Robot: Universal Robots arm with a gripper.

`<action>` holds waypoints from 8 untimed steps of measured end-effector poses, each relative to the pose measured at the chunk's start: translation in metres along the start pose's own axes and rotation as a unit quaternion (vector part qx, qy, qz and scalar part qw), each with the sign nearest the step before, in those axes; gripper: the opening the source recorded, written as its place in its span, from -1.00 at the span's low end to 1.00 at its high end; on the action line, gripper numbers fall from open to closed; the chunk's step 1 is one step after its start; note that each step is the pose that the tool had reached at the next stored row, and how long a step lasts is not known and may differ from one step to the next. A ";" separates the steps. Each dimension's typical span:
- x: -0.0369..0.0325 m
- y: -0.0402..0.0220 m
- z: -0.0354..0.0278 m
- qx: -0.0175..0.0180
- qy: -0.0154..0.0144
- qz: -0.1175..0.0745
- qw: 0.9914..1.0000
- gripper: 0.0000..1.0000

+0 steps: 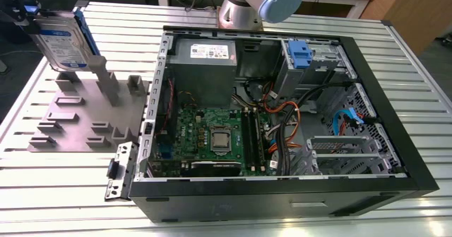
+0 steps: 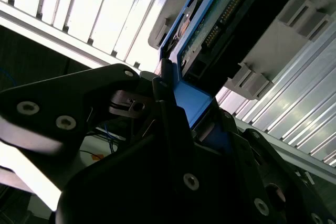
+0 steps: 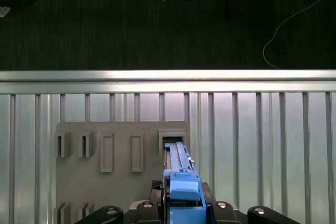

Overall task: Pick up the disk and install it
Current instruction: 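Pick up the disk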

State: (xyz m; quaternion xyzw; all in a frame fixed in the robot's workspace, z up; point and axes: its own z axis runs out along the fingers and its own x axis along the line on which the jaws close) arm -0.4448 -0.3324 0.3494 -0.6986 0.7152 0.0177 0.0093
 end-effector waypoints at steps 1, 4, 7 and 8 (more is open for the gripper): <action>0.0000 0.0000 -0.0001 0.000 0.000 0.000 1.000 -0.26; -0.0002 0.0001 -0.0050 0.000 0.000 0.000 1.000 -0.26; -0.0002 0.0001 -0.0056 0.000 0.000 0.000 1.000 -0.26; -0.0002 0.0001 -0.0060 0.000 0.000 0.000 1.000 -0.26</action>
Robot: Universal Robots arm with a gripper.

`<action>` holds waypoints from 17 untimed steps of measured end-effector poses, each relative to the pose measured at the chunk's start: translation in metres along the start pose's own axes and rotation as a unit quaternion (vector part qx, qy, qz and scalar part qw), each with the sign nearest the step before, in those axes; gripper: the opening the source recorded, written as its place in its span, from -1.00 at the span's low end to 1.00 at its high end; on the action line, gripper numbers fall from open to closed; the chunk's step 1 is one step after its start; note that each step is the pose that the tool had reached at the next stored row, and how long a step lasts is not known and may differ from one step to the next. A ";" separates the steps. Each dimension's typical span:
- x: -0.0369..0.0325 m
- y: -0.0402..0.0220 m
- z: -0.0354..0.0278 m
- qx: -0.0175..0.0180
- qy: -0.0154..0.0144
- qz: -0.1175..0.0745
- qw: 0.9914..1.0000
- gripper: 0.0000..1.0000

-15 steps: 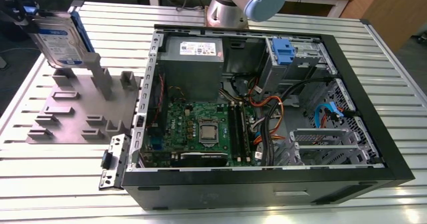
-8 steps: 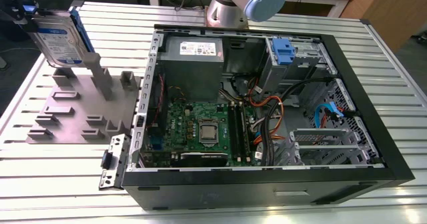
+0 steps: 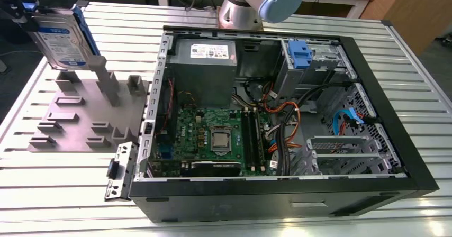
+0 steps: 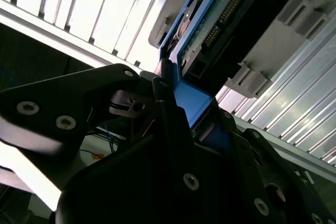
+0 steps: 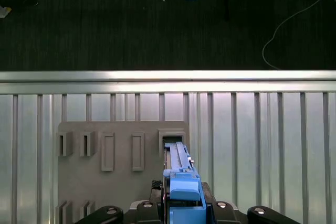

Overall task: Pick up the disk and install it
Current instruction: 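Pick up the disk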

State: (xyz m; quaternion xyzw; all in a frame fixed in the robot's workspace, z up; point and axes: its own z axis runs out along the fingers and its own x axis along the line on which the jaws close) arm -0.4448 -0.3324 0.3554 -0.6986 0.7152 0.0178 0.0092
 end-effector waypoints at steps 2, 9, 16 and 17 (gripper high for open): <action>0.0000 0.0000 -0.0005 0.000 0.000 0.000 1.000 -0.26; -0.0001 0.0000 -0.0027 0.000 0.000 0.000 1.000 -0.26; -0.0003 0.0001 -0.0059 0.000 0.000 0.000 1.000 -0.26; -0.0002 0.0001 -0.0064 0.000 0.000 0.000 1.000 -0.26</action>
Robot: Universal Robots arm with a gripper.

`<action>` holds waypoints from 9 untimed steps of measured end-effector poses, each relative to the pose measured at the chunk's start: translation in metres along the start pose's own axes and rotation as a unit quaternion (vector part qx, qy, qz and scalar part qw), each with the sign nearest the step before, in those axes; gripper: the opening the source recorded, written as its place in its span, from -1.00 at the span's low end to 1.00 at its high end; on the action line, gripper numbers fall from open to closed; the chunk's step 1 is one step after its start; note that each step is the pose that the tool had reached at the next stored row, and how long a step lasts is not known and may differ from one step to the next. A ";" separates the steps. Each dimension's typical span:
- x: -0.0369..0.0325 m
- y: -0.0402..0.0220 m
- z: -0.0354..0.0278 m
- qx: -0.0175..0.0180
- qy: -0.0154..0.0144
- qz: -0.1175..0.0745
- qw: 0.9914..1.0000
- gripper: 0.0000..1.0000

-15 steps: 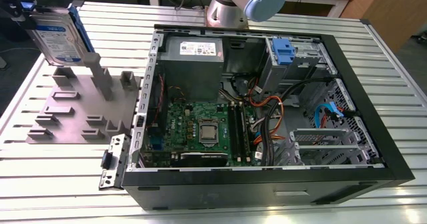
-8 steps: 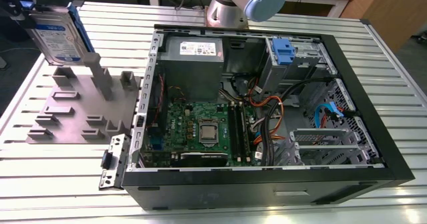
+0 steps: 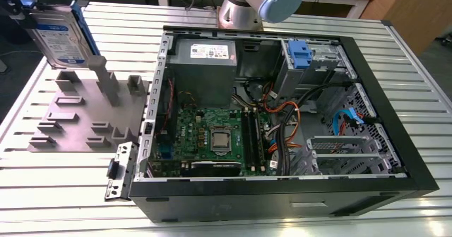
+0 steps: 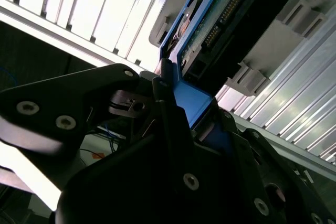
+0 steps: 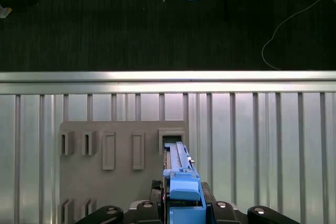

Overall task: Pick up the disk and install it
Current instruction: 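Pick up the disk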

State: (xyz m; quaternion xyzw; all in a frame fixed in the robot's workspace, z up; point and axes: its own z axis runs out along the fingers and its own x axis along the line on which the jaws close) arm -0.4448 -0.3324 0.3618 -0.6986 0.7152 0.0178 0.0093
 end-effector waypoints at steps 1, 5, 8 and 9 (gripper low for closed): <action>0.0000 0.0000 -0.0005 0.000 0.000 0.000 1.000 -0.26; -0.0001 0.0000 -0.0021 0.000 0.000 0.000 1.000 -0.26; -0.0001 0.0000 -0.0032 0.000 0.000 0.000 1.000 -0.26; -0.0001 0.0000 -0.0036 0.000 0.000 0.000 1.000 -0.26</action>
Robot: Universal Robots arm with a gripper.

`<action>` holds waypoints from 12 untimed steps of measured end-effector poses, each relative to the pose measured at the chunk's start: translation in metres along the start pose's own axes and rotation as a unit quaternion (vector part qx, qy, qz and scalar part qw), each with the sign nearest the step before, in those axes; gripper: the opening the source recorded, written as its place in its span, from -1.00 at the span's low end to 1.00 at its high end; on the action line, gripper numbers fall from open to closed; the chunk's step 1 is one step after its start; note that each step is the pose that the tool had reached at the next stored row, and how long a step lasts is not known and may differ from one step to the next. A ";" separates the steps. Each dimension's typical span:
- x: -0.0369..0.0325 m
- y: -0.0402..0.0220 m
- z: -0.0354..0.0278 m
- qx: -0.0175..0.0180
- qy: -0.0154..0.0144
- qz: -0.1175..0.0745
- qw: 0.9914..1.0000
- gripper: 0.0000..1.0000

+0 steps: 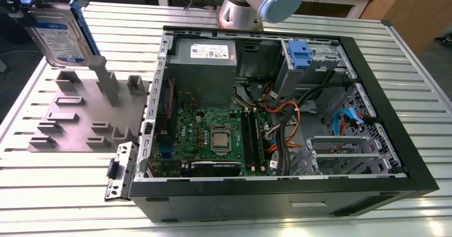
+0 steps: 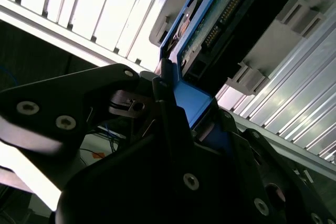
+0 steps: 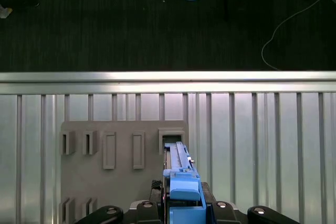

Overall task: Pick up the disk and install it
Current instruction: 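Pick up the disk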

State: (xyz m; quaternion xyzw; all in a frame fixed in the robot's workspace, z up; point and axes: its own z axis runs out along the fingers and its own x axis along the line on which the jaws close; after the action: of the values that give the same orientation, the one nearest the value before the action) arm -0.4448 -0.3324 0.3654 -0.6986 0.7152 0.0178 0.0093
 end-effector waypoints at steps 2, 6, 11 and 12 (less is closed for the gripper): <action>0.0000 0.0000 -0.0007 0.000 0.000 0.000 1.000 -0.26; -0.0001 0.0000 -0.0021 0.000 0.000 0.000 1.000 -0.26; -0.0002 0.0000 -0.0045 0.000 0.000 0.000 1.000 -0.26; -0.0002 0.0000 -0.0049 0.000 0.000 0.000 1.000 -0.26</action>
State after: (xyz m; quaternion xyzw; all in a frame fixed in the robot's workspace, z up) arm -0.4448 -0.3324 0.3703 -0.6986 0.7152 0.0178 0.0093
